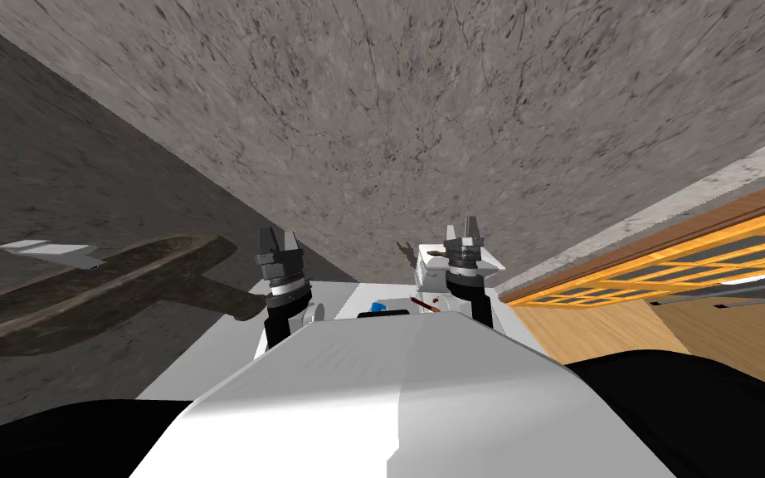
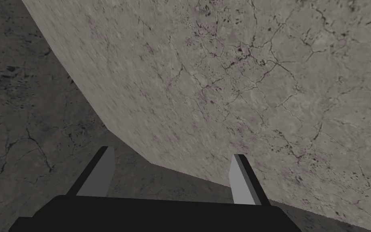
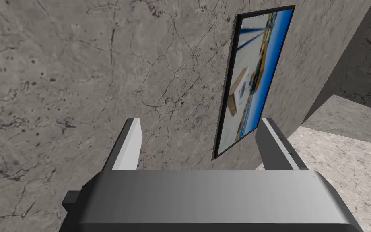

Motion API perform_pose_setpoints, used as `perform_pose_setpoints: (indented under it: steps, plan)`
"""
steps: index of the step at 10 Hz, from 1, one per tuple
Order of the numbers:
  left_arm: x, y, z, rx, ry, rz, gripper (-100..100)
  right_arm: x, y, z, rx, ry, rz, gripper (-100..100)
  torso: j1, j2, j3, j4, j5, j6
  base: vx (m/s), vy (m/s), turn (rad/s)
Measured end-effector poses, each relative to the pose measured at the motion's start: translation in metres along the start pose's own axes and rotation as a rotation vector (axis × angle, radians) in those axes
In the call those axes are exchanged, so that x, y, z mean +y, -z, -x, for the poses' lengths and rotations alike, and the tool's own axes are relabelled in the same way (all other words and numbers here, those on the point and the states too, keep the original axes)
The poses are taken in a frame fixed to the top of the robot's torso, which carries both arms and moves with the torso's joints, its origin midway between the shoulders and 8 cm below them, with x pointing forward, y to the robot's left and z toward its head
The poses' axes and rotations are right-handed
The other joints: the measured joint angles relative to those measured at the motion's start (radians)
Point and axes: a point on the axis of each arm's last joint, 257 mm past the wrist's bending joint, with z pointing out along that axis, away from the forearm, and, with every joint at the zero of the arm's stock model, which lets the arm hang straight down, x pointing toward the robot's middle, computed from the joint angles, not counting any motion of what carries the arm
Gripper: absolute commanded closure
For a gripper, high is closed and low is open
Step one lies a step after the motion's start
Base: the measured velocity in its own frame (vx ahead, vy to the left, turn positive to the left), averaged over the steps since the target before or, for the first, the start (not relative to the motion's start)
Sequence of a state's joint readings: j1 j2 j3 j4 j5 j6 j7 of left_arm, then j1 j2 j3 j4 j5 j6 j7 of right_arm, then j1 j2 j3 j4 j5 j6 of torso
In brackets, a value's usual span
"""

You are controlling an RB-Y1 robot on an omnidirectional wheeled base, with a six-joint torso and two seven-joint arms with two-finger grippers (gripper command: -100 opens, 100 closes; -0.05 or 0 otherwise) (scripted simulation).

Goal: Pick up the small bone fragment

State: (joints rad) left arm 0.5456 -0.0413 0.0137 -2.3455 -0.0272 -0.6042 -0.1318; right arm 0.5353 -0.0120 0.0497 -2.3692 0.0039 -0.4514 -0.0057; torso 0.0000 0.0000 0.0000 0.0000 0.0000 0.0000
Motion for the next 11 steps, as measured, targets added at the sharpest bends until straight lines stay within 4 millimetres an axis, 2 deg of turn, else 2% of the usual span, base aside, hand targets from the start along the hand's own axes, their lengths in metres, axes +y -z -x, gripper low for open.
perform_pose_setpoints:
  steps: [2, 5, 9, 11]
  plan:
    - [0.0, 0.0, 0.0, 0.0, 0.0, 0.0, 0, -0.011, 0.008, 0.0, 0.041, 0.05, -0.029, -100, 0.005, 0.003, 0.002, 0.001, 0.001, 0.0, -0.053, 0.101, 0.11]
    - [0.0, 0.0, 0.0, 0.0, 0.0, 0.0, 0, -0.039, 0.024, 0.007, 0.096, 0.149, -0.102, -100, 0.009, 0.004, 0.002, 0.001, 0.002, 0.0, -0.056, 0.14, 0.143]
    - [0.0, 0.0, 0.0, 0.0, 0.0, 0.0, 0, -0.078, 0.061, 0.021, 0.158, 0.285, -0.221, -100, 0.006, 0.004, 0.002, 0.001, 0.001, 0.0, -0.039, 0.088, 0.14]
    - [0.0, 0.0, 0.0, 0.0, 0.0, 0.0, 0, -0.1, 0.079, 0.035, 0.182, 0.344, -0.281, -100, 0.004, 0.002, 0.001, 0.001, 0.001, 0.0, -0.018, 0.059, 0.126]
